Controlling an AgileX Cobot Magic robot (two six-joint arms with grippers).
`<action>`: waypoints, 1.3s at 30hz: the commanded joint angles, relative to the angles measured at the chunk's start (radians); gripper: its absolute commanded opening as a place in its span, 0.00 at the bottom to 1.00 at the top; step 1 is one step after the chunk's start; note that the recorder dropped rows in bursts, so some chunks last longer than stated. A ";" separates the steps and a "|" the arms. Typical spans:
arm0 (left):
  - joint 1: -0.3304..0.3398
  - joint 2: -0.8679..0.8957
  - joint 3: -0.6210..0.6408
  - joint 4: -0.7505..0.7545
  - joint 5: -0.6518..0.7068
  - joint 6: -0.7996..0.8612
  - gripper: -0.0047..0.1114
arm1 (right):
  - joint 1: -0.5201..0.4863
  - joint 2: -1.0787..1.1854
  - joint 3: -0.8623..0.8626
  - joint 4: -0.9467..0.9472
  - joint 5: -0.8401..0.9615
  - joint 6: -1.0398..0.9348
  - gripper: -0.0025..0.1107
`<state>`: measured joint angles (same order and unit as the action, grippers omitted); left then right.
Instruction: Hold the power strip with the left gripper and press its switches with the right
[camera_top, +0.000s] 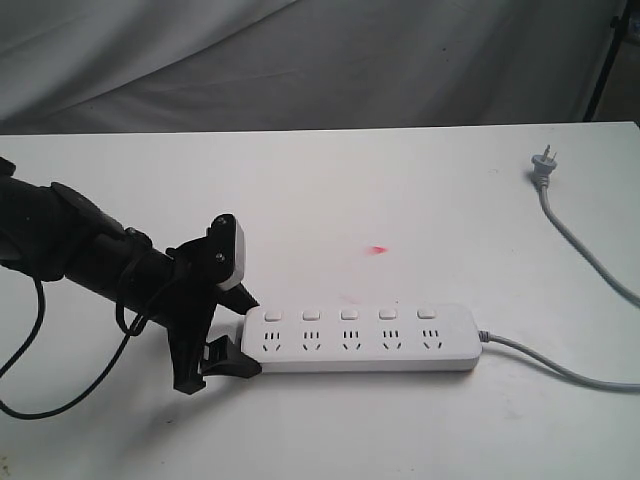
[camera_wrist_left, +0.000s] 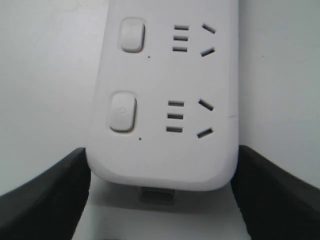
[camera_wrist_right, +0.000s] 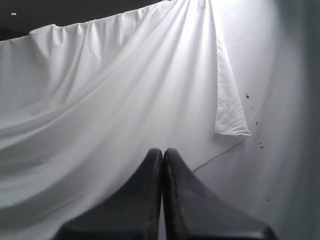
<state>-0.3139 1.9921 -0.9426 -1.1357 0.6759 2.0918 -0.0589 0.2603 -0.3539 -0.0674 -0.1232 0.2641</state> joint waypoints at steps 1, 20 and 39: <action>-0.005 0.002 -0.006 -0.011 -0.017 0.001 0.04 | 0.040 0.115 -0.132 -0.048 0.107 -0.002 0.02; -0.005 0.002 -0.006 -0.011 -0.017 0.001 0.04 | 0.062 0.581 -0.829 -0.048 0.642 -0.414 0.02; -0.005 0.002 -0.006 -0.011 -0.017 0.001 0.04 | 0.062 1.017 -1.113 0.487 1.036 -1.297 0.02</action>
<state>-0.3139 1.9921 -0.9426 -1.1357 0.6759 2.0918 0.0000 1.2417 -1.4578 0.3221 0.8676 -0.8913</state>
